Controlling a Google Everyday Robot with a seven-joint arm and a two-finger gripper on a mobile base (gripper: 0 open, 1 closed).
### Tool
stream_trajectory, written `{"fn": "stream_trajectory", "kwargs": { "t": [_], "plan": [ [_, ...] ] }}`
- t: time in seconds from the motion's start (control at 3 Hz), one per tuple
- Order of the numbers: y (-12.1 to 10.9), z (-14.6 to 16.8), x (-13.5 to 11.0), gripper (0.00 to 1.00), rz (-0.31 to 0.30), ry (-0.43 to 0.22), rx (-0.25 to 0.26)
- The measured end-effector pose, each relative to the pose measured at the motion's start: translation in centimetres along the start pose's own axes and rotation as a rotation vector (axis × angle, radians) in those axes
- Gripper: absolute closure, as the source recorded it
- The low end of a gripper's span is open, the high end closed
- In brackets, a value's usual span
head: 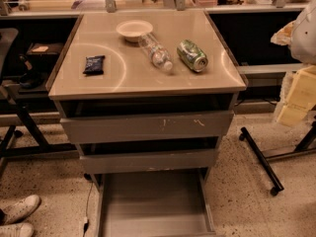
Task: Place green can into bottom drawer
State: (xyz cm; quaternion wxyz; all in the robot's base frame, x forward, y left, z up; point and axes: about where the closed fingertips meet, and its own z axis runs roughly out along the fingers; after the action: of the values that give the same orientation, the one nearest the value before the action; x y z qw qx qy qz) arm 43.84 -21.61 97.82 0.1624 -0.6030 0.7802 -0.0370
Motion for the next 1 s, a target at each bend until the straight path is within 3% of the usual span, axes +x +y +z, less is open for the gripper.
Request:
{"fn": "stream_trajectory", "kwargs": {
  "t": [0.67,1.0],
  "plan": [
    [-0.8,0.4,-0.5,0.0,0.015,0.005,-0.007],
    [-3.3,1.9,-1.7,0.0,0.019,0.042,-0.027]
  ]
}}
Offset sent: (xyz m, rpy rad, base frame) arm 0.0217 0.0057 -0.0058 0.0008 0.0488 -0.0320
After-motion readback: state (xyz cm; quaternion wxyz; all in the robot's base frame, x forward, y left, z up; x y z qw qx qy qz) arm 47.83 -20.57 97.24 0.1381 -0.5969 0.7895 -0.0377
